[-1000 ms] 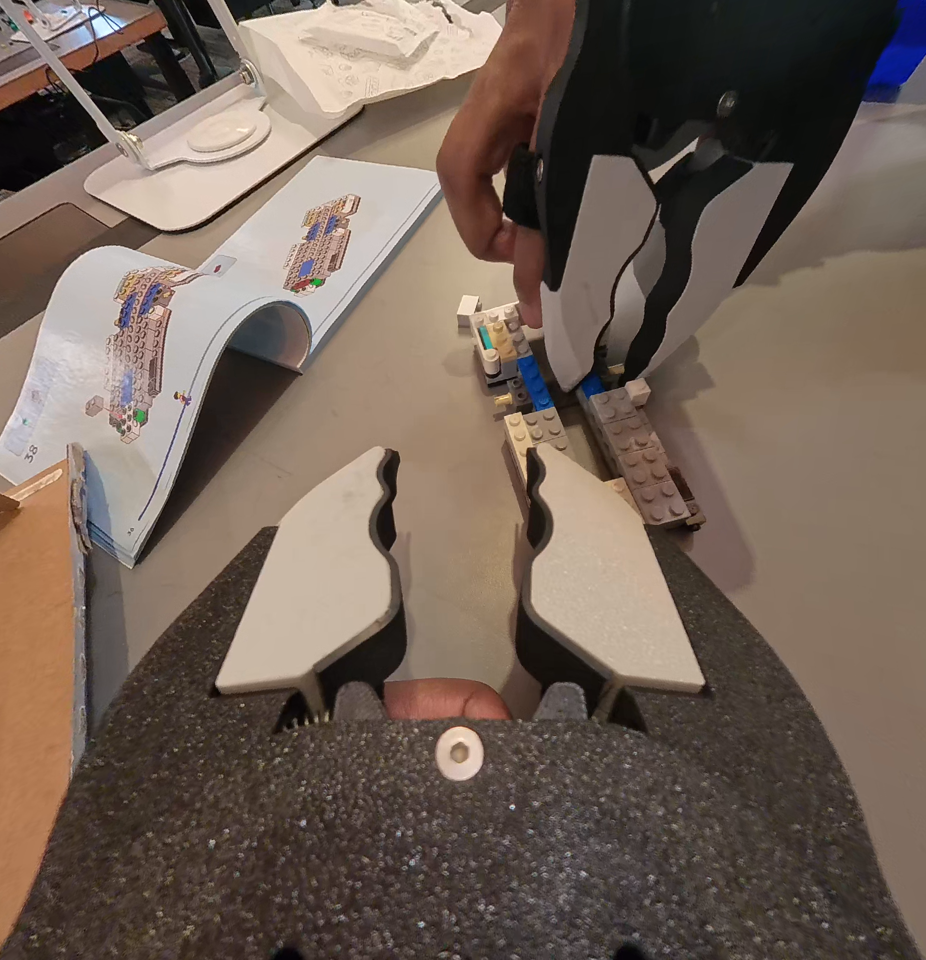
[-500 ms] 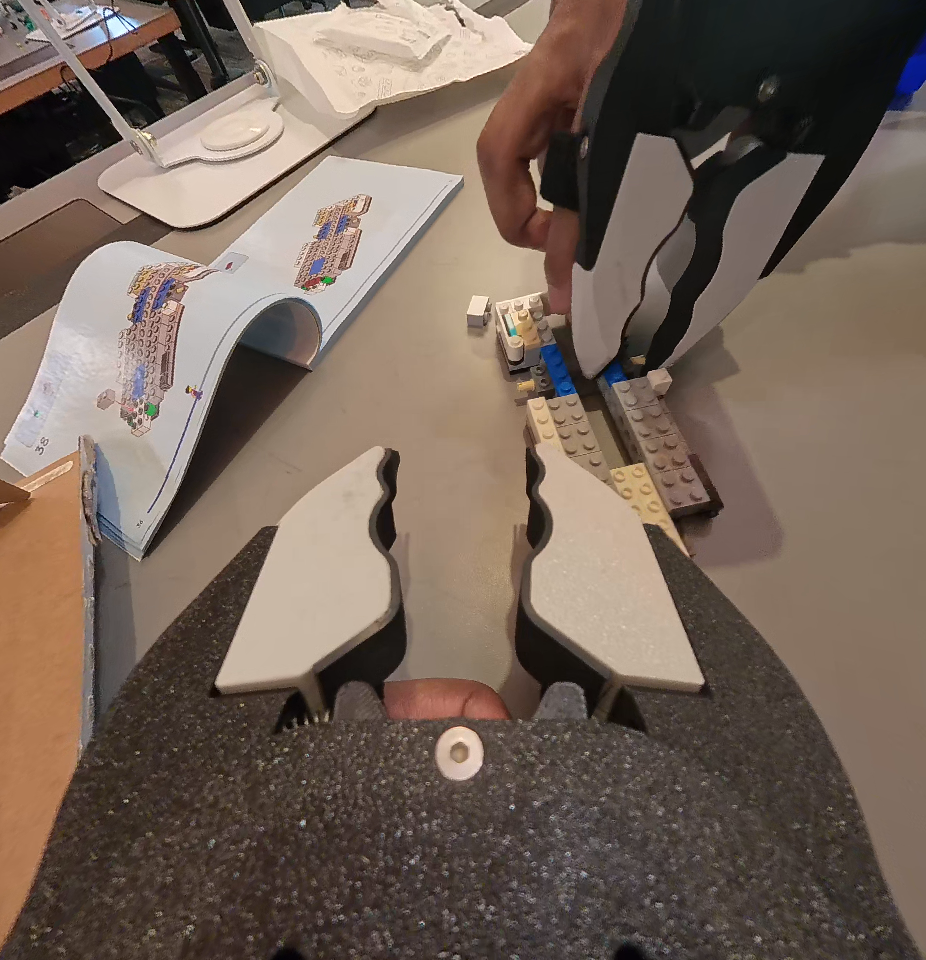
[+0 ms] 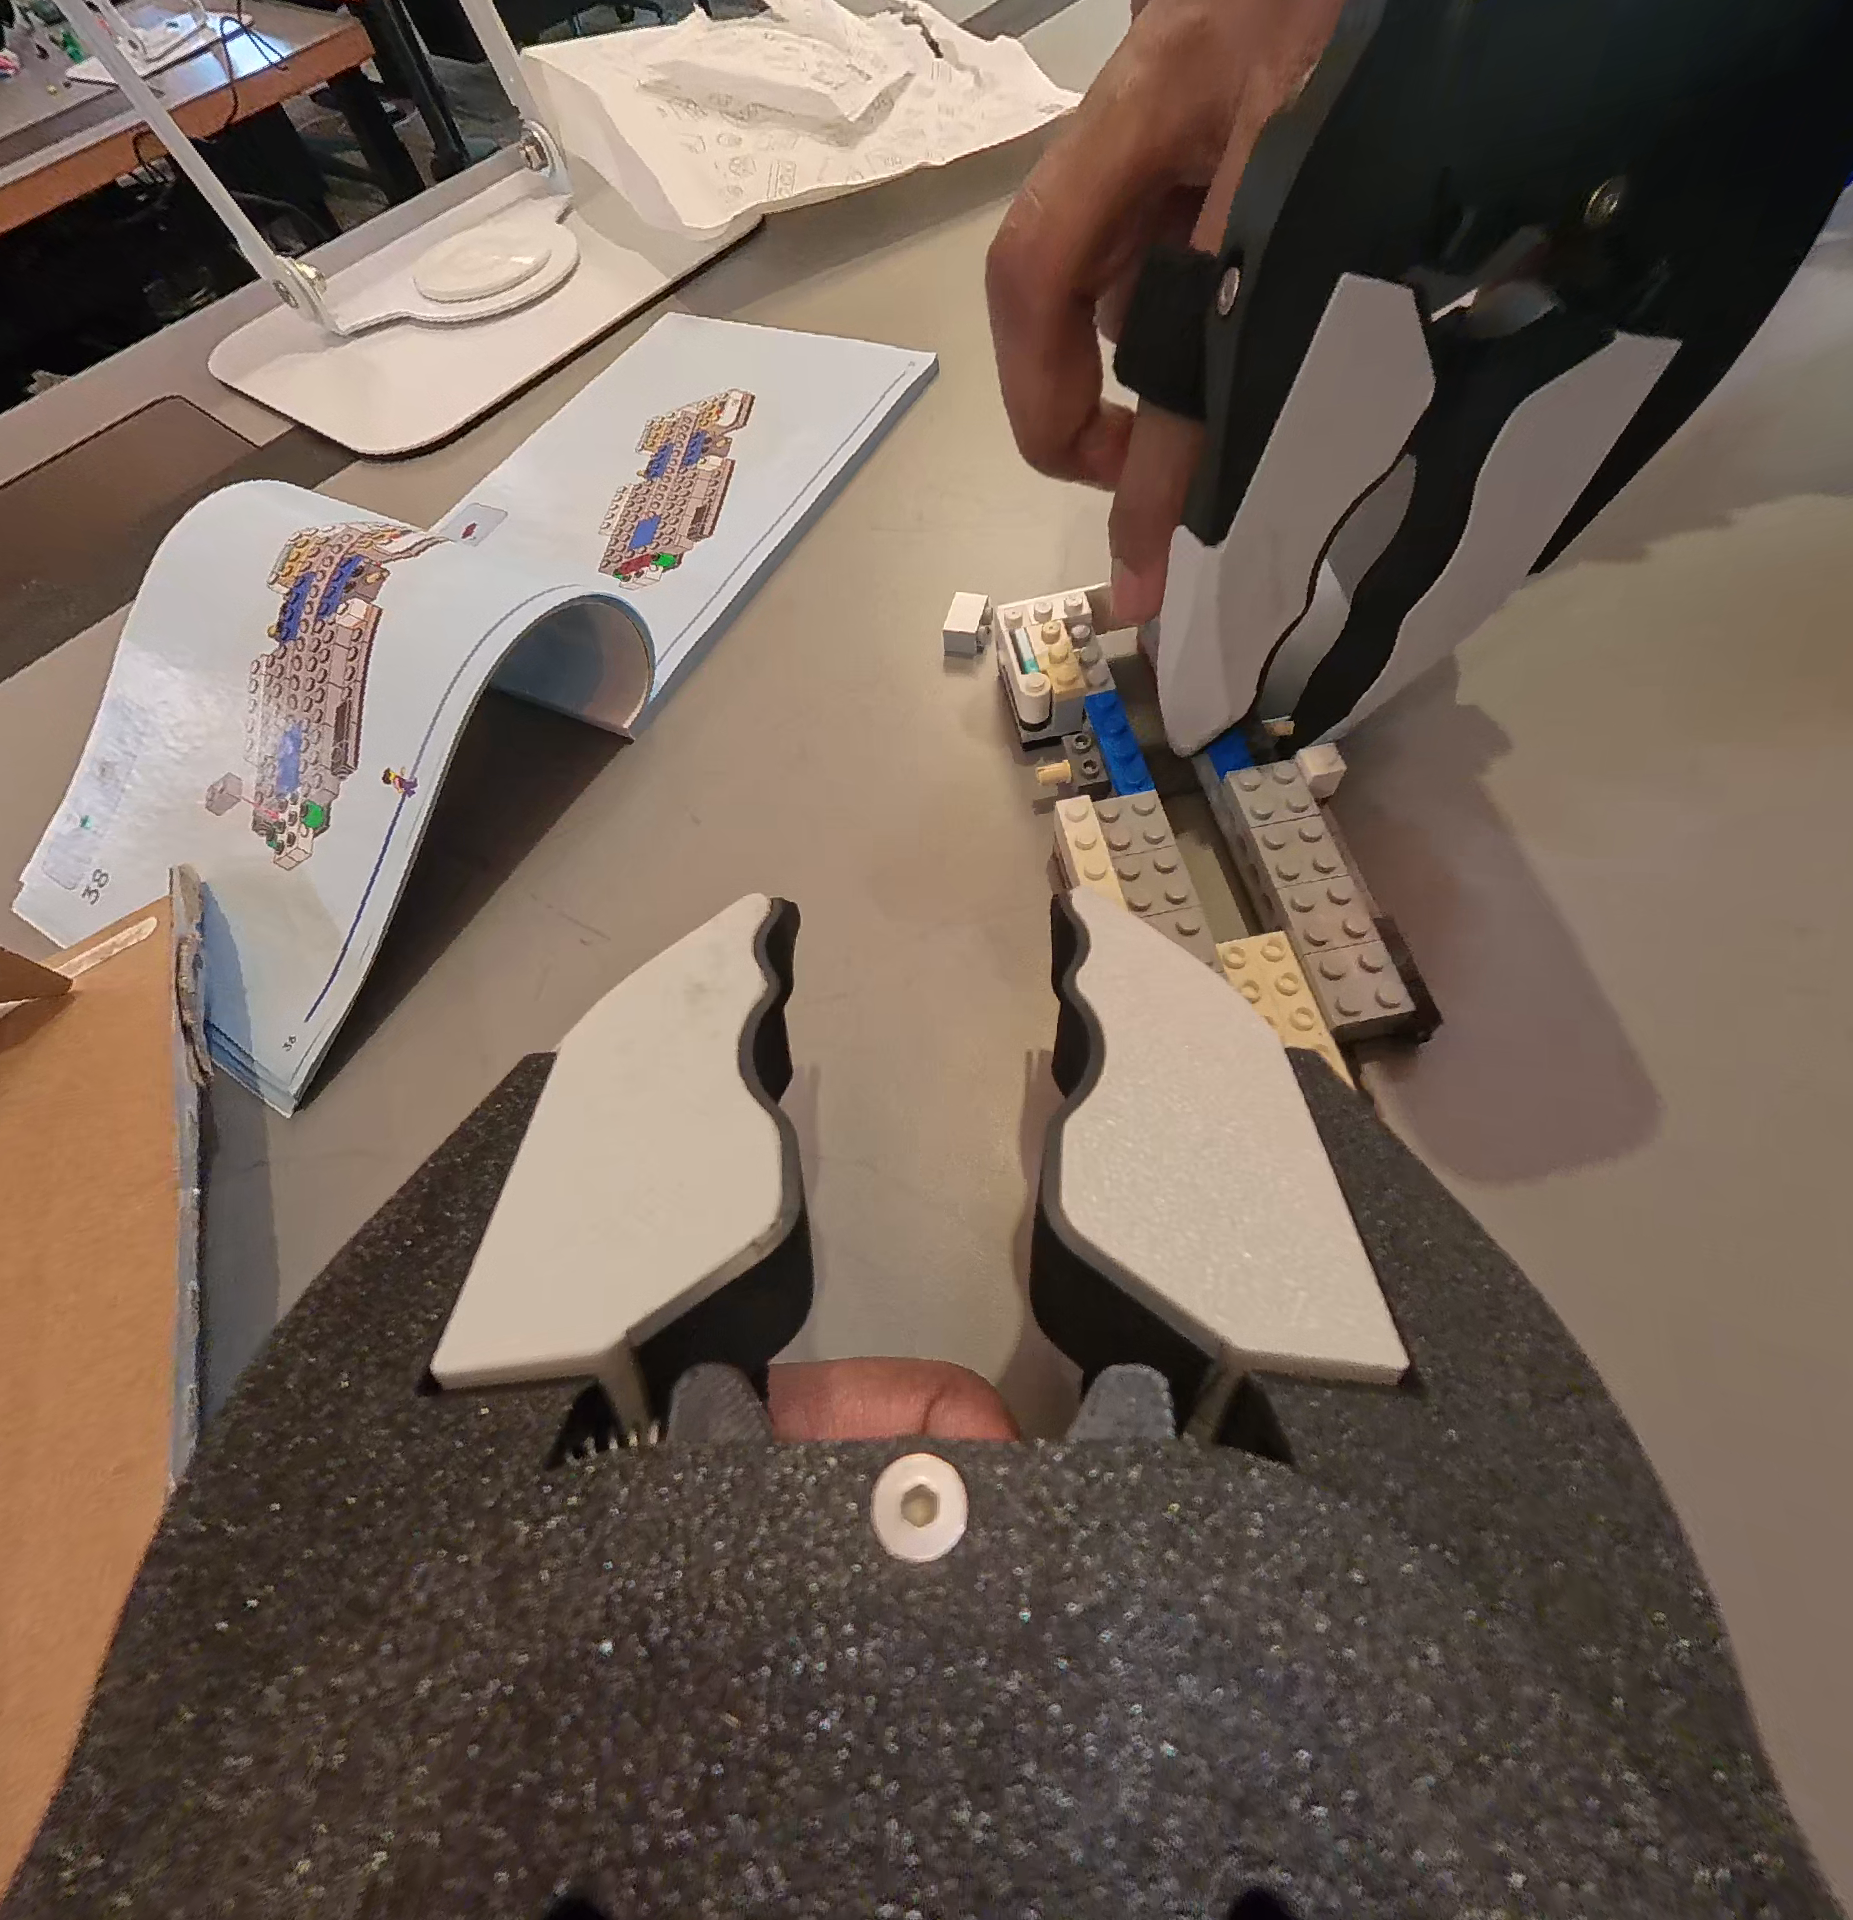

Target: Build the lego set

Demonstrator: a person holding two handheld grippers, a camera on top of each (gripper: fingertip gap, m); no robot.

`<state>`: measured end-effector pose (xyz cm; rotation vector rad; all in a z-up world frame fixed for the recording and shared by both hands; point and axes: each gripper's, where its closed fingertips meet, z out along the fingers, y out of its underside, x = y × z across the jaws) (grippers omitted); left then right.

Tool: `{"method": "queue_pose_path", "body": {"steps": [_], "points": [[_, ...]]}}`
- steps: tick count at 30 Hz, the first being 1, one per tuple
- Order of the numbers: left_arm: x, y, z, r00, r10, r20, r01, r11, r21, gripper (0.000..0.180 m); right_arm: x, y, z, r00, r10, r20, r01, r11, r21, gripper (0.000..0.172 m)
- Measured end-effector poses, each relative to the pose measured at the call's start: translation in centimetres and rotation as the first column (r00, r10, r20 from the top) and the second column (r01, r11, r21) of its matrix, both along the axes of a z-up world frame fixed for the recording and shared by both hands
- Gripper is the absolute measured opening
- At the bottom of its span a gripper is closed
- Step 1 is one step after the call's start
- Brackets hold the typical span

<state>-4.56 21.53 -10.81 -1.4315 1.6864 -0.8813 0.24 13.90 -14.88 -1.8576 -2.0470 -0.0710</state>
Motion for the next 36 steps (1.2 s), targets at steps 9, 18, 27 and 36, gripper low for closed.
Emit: {"method": "queue_pose_path", "body": {"steps": [9, 18, 27, 36], "points": [[0.0, 0.2, 0.5, 0.999, 0.004, 0.034, -0.003, 1.000, -0.012, 0.048, 1.1, 0.6, 2.1, 0.993, -0.099, -0.067, 0.103, 0.993, 0.051, 0.025], [0.6, -1.0, 0.9, 0.997, -0.048, 0.052, 0.051, 0.997, -0.060, 0.048, 4.2, 0.9, 5.2, 0.967, -0.226, -0.117, 0.243, 0.957, 0.158, 0.025], [2.5, -1.6, 1.2, 0.997, 0.002, 0.072, 0.004, 0.996, -0.087, 0.052, 6.2, 2.1, 10.6, 0.948, -0.269, -0.169, 0.311, 0.895, 0.321, 0.025], [6.7, -0.9, 6.8, 0.915, 0.022, 0.402, 0.041, 0.988, -0.148, 0.057, 4.3, 2.5, 16.0, 0.792, -0.267, -0.550, 0.495, 0.807, 0.321, 0.026]]}}
